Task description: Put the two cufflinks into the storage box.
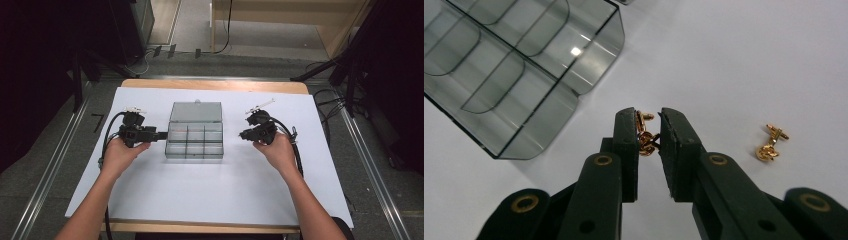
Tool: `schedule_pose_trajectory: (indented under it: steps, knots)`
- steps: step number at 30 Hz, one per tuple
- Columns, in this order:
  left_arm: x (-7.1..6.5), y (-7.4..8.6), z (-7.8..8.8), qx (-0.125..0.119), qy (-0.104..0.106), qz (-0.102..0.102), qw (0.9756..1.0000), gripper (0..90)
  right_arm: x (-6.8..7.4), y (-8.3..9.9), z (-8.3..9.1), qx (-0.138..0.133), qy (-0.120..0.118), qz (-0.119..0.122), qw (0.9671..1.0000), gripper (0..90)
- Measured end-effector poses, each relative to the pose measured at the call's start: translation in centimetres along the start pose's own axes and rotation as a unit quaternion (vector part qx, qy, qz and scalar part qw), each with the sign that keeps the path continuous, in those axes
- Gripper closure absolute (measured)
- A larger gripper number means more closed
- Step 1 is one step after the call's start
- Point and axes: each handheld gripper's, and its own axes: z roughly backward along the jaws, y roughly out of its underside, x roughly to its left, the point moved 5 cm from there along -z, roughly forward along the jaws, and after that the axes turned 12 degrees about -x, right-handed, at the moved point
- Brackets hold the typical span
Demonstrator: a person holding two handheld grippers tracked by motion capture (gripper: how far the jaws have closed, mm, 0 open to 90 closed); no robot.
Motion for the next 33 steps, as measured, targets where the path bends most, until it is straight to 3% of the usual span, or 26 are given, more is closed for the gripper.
schedule_pose_trajectory:
  steps: [27, 33]
  knots:
    - [0.4, 0.5, 0.2, 0.005, -0.012, -0.003, 0.9999, 38.4, 3.8, -1.7, 0.3, -0.04, -0.044, 0.025, 0.9979, 79.7]
    - [0.5, 0.6, 0.3, 0.005, -0.014, -0.003, 0.9999, 38.4, 4.3, -2.0, 0.3, -0.047, -0.058, 0.02, 0.997, 79.7]
